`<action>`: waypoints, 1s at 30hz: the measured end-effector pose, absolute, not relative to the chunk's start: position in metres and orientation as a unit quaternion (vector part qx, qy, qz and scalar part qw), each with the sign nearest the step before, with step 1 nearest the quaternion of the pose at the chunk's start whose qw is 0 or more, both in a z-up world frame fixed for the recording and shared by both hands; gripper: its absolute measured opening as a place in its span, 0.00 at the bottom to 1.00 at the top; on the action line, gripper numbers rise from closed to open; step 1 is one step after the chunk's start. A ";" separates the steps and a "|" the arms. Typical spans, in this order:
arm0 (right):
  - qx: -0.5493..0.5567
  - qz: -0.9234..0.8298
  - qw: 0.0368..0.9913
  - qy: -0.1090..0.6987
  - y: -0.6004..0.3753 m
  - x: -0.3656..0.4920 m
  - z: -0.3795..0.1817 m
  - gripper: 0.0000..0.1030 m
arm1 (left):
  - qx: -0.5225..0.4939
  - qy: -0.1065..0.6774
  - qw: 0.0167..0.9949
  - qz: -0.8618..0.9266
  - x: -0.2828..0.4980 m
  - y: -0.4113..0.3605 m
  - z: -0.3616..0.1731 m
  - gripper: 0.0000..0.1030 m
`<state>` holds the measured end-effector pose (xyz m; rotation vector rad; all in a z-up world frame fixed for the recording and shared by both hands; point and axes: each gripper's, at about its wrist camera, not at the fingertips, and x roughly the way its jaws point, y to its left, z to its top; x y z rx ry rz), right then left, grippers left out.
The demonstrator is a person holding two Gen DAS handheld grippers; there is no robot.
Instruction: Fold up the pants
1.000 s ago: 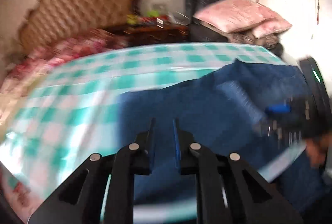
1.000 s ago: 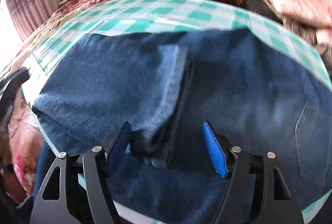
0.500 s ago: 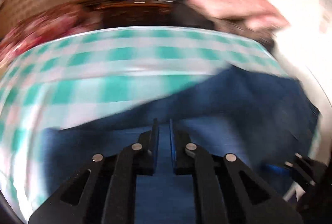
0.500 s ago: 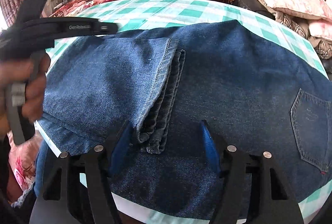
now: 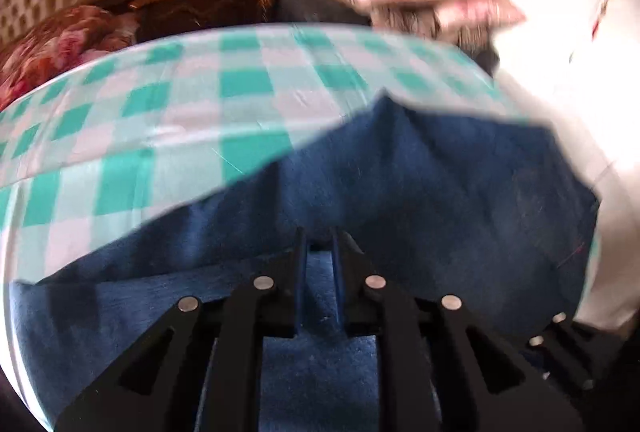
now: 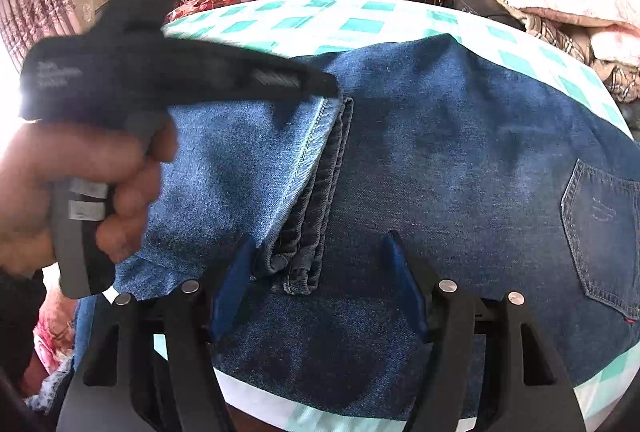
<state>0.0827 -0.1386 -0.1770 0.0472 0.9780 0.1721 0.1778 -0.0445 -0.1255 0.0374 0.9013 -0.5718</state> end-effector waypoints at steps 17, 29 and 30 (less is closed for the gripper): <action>0.199 0.175 0.803 0.534 -0.181 0.207 -0.167 0.59 | 0.296 0.256 0.885 -0.253 -0.029 -0.099 -0.140 0.47; 0.135 0.145 0.820 0.537 -0.171 0.217 -0.174 0.26 | 0.354 0.259 0.875 -0.207 -0.015 -0.127 -0.162 0.33; 0.140 0.153 0.817 0.538 -0.169 0.218 -0.175 0.20 | 0.351 0.264 0.873 -0.210 -0.015 -0.127 -0.164 0.26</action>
